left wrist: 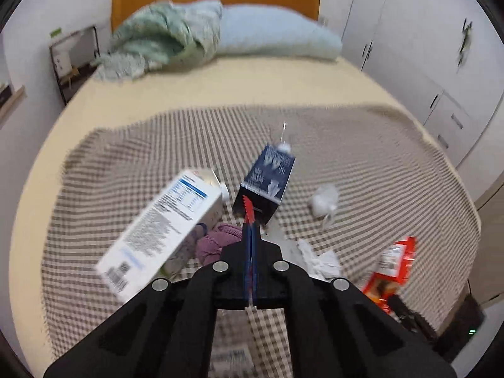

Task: Collect trash
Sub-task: 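Carry both items to the wastebasket and open both grippers over it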

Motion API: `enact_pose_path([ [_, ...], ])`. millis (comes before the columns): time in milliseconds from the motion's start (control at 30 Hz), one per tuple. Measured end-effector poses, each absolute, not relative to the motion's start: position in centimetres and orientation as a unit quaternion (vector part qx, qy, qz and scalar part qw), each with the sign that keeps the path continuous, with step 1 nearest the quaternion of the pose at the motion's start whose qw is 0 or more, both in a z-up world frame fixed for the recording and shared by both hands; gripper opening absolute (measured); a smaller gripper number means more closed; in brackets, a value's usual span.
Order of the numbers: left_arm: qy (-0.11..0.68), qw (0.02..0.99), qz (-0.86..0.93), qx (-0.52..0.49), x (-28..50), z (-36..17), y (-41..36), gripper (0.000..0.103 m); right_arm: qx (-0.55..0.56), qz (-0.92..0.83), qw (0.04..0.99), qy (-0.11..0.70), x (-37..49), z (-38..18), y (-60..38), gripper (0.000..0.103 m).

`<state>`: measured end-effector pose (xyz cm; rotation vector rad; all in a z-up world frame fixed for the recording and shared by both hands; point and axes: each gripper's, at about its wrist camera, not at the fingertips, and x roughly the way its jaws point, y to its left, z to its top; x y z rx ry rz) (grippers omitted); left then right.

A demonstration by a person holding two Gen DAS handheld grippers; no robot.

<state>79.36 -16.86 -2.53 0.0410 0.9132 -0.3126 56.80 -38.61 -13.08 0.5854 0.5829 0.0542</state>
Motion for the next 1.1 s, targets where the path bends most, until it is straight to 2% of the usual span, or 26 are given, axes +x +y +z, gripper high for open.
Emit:
enact_pose_path([
  [133, 0.408, 0.899, -0.161, 0.015, 74.6, 2.3, -15.5, 0.000, 0.264, 0.016, 0.926, 0.270, 54.9, -11.1, -37.6, 0.001],
  [300, 0.363, 0.911, -0.195, 0.020, 66.8, 7.9, -14.7, 0.000, 0.276, 0.009, 0.931, 0.240, 48.3, -8.8, -39.0, 0.001],
  [433, 0.338, 0.910, -0.240, 0.019, 60.5, 10.0, -16.0, 0.000, 0.224, -0.017, 0.937, 0.269, 41.1, -8.8, -41.1, 0.001],
  [533, 0.337, 0.897, -0.286, 0.012, 55.7, 9.6, -18.1, 0.000, 0.203, -0.056, 0.936, 0.282, 35.0, -9.1, -45.0, 0.000],
  [667, 0.366, 0.865, -0.343, -0.011, 50.7, 5.9, -22.0, 0.000, 0.174, -0.132, 0.915, 0.338, 25.8, -12.5, -51.5, 0.000],
  [833, 0.429, 0.813, -0.392, -0.027, 47.1, -1.4, -28.4, 0.000, 0.183, -0.199, 0.858, 0.436, 17.3, -21.0, -56.7, 0.001],
  [933, 0.477, 0.778, -0.408, -0.026, 45.4, -7.4, -33.3, 0.000, 0.209, -0.211, 0.825, 0.481, 15.5, -26.7, -57.9, 0.001],
  [1100, 0.514, 0.747, -0.421, 0.012, 42.9, -14.0, -38.7, 0.000, 0.223, -0.205, 0.787, 0.538, 19.4, -35.4, -59.3, 0.001],
])
